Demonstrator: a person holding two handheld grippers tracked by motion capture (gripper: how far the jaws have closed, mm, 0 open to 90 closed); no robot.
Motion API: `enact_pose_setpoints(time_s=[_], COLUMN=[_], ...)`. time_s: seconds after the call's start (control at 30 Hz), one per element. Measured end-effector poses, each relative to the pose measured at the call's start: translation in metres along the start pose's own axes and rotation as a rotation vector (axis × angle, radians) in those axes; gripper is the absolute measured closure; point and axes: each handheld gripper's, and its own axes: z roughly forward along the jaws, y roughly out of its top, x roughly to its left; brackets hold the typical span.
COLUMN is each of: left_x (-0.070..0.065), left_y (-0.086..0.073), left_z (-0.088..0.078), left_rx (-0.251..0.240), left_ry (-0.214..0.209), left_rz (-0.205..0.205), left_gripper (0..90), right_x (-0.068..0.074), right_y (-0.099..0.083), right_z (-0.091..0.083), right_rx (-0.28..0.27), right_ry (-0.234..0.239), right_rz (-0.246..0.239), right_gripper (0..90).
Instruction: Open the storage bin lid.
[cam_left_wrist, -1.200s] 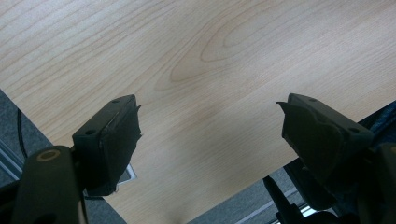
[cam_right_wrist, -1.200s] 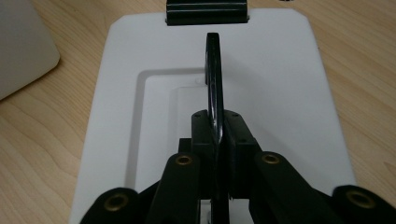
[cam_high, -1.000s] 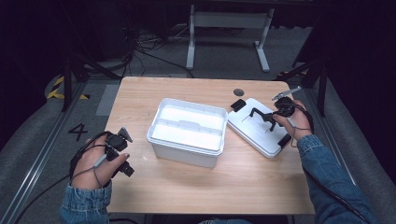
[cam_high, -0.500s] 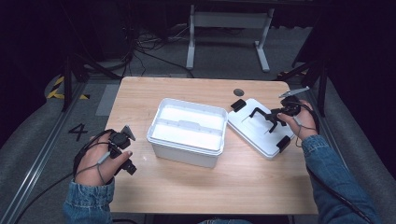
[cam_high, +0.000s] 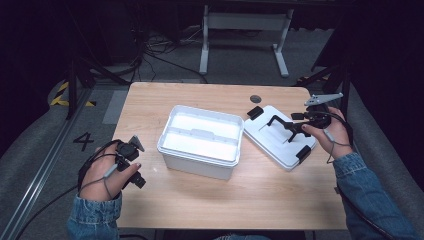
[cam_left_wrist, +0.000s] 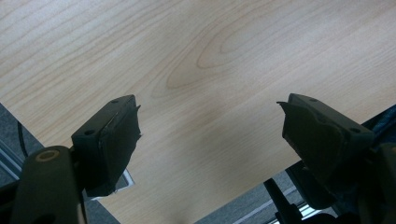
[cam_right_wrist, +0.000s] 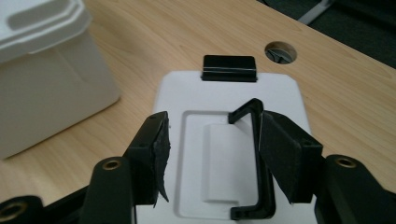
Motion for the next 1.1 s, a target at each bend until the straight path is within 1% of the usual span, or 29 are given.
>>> enact_pose_setpoints(time_s=[0.03,0.1,0.23,0.33,0.37,0.43,0.53,0.63,0.67,0.7,0.8,0.87,0.9,0.97,1.1], left_x=[0.0,0.0,0.0,-0.001,0.0,0.0,-0.001,-0.001,-0.001,0.0,0.0,0.0,0.0,-0.001,0.0], left_y=[-0.001,-0.001,-0.001,-0.001,-0.001,-0.002,-0.002,-0.001,-0.001,-0.001,-0.002,-0.003,-0.003,-0.004,-0.004], left_z=[-0.001,-0.001,-0.001,-0.002,-0.003,-0.002,-0.003,-0.003,-0.003,-0.002,-0.003,-0.004,-0.004,-0.004,-0.004], left_rx=[-0.001,-0.011,-0.001,-0.012,-0.011,-0.013,-0.017,-0.012,-0.009,-0.011,-0.014,-0.013,-0.015,-0.018,-0.017], left_ry=[-0.002,0.003,-0.001,0.0,0.006,0.001,0.006,-0.003,0.001,0.002,0.0,0.006,0.002,0.001,0.006], left_rz=[-0.013,-0.016,-0.002,-0.014,-0.001,-0.003,-0.002,-0.008,0.001,0.002,-0.008,-0.004,-0.004,-0.015,-0.003], left_gripper=[19.7,19.7,19.8,19.8,19.8,19.7,19.8,19.8,19.7,19.7,19.7,19.8,19.7,19.7,19.7], right_x=[0.003,0.01,0.025,0.037,0.04,0.049,0.06,0.072,0.076,0.08,0.088,0.095,0.098,0.103,0.112], right_y=[0.0,0.0,0.0,-0.002,-0.003,-0.005,-0.009,-0.014,-0.016,-0.018,-0.024,-0.029,-0.031,-0.036,-0.044], right_z=[-0.002,-0.006,-0.012,-0.015,-0.016,-0.015,-0.013,-0.012,-0.011,-0.011,-0.008,-0.005,-0.004,-0.002,0.001], right_rx=[-0.005,-0.01,0.003,0.008,0.009,0.019,0.036,0.05,0.053,0.059,0.077,0.093,0.104,0.115,0.124], right_ry=[0.009,0.026,0.059,0.085,0.091,0.11,0.134,0.16,0.168,0.175,0.183,0.193,0.195,0.199,0.222], right_rz=[0.001,-0.006,-0.035,-0.055,-0.059,-0.073,-0.091,-0.105,-0.112,-0.116,-0.132,-0.143,-0.149,-0.158,-0.166], right_gripper=[43.9,43.9,43.9,43.4,43.4,43.1,42.8,42.6,42.6,42.6,42.0,40.6,40.6,40.6,40.6])
